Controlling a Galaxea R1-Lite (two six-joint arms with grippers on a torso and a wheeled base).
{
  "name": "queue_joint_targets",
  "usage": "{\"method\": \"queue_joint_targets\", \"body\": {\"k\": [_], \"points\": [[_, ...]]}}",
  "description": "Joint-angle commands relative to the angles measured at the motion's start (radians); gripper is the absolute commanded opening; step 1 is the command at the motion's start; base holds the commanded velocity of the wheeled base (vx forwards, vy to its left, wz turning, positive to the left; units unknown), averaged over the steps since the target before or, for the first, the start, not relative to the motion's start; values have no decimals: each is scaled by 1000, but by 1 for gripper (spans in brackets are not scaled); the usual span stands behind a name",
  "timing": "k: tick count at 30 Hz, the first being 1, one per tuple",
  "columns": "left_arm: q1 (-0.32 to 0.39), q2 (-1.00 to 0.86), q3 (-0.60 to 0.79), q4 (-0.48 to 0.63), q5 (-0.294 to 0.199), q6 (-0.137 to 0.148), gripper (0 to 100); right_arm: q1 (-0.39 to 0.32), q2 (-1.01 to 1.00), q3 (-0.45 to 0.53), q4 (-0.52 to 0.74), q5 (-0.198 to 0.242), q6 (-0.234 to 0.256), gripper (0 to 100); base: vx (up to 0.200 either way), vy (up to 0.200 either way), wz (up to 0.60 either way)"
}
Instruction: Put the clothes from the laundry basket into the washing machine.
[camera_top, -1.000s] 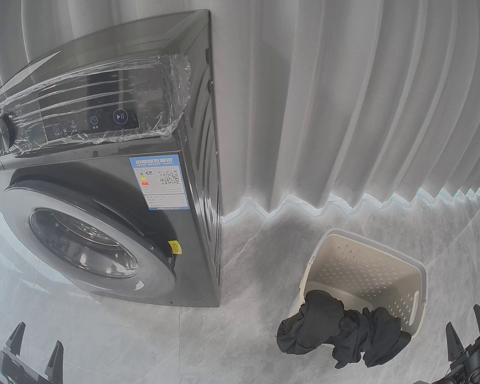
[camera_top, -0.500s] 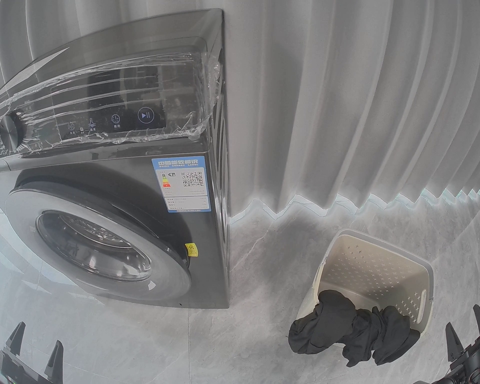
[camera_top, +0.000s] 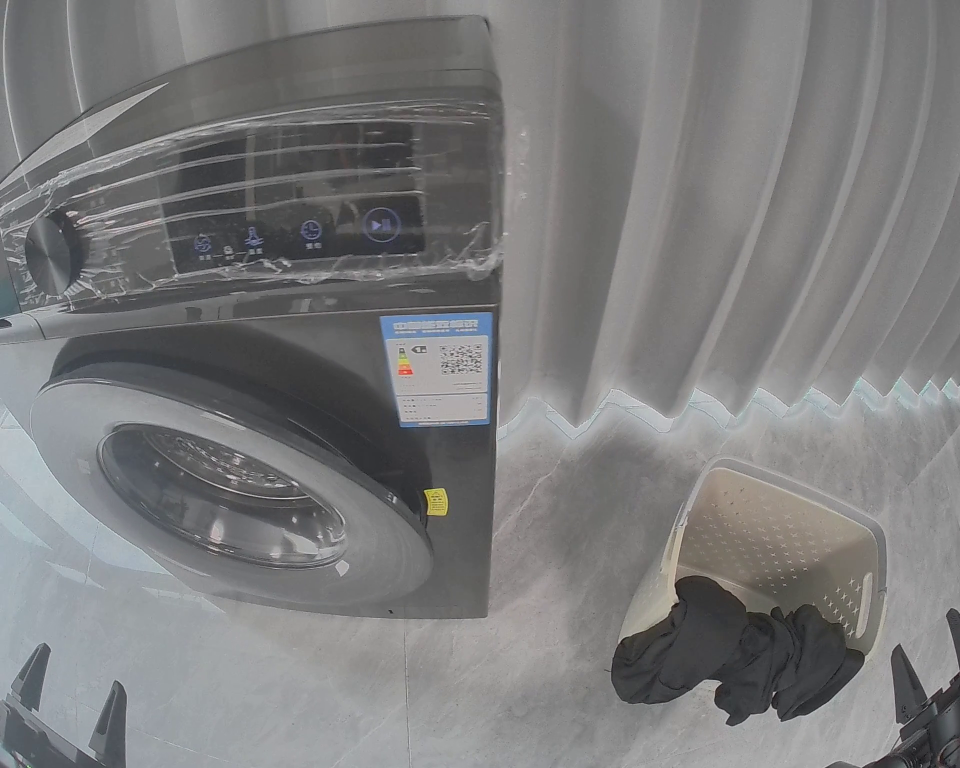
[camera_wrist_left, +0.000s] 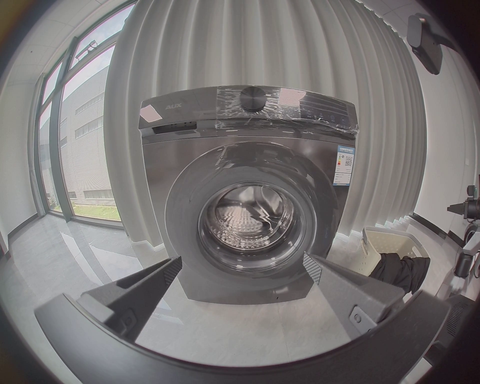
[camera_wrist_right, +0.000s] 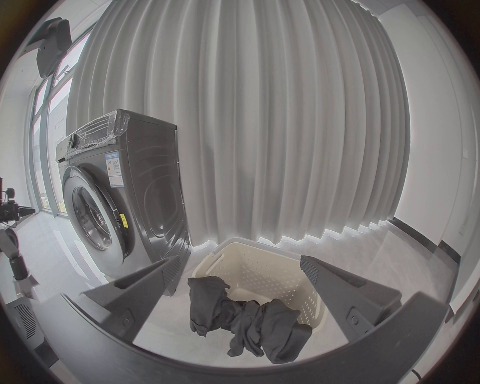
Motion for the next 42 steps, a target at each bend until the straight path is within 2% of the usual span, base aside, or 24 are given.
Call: {"method": "queue_joint_targets", "body": {"k": [1, 4, 14, 25, 29, 42], "points": [[0, -13, 18, -1, 0, -1, 100, 1, 0, 18, 0, 0, 0, 100, 0, 0, 0], [0, -13, 18, -1, -1, -9, 100, 1, 0, 18, 0, 0, 0, 100, 0, 133, 0], [0, -13, 18, -1, -1, -7, 100, 1, 0, 18, -2, 0, 0, 100, 0, 200, 0], [0, -13, 18, -1, 0, -1, 100, 1, 0, 18, -2, -2, 0, 100, 0, 0, 0], [0, -13, 18, -1, -1, -10, 100, 1, 0, 18, 0, -2, 0, 100, 0, 0, 0], [0, -13, 18, -1, 2, -7, 100, 1, 0, 18, 0, -2, 0, 100, 0, 200, 0]]}}
